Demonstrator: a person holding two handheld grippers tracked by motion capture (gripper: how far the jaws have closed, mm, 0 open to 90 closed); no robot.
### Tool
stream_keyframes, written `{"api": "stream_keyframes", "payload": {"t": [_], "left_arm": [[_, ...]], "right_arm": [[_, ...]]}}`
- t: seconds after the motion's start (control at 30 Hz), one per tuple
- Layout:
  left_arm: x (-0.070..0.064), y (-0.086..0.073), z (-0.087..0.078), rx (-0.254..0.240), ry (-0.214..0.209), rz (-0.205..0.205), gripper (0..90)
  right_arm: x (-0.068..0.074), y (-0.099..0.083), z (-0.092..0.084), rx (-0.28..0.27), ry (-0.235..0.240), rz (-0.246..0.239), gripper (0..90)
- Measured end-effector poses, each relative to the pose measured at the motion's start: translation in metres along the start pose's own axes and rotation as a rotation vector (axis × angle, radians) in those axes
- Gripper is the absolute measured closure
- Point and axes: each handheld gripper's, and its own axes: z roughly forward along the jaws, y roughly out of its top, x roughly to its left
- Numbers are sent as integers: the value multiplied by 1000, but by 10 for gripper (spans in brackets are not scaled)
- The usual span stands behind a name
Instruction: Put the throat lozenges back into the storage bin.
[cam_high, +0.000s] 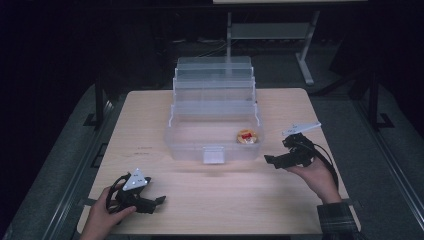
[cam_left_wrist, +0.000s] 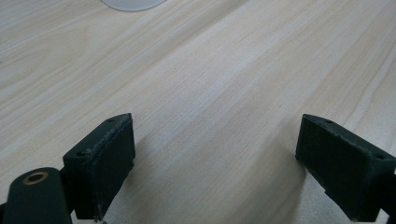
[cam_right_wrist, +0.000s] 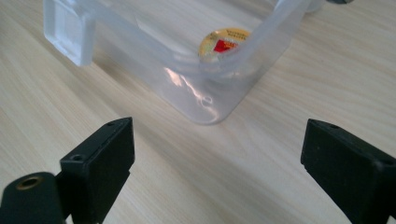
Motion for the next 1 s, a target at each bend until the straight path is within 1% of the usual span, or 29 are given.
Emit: {"api": "stream_keyframes", "payload": {"t": [0.23,0.37,0.43,0.6,0.67,0.77,0.83,0.9,1.0], "left_arm": [[0,0,0,0,0,0,111],[0,0,0,0,0,0,111],[0,0,0,0,0,0,111],[0,0,0,-1,0,0,111],[0,0,0,0,0,0,111],[0,0,0,-3,1,0,111],[0,0,0,-2,1,0,111],[0,0,0,-2,1,0,111],[0,0,0,-4,0,-2,111]], "right_arm": [[-3,-20,-2,0,-4,22,90],[-4,-26,-3,-2,-6,28,89],[-5,-33,-5,2,-7,38,86],[-5,-43,-7,9,-21,37,82],[-5,-45,-7,11,-20,38,81],[-6,-57,-8,11,-26,56,80],[-6,-59,-8,12,-25,58,78],[-7,-66,-9,9,-29,61,78],[-8,-72,-8,7,-33,69,78]]}}
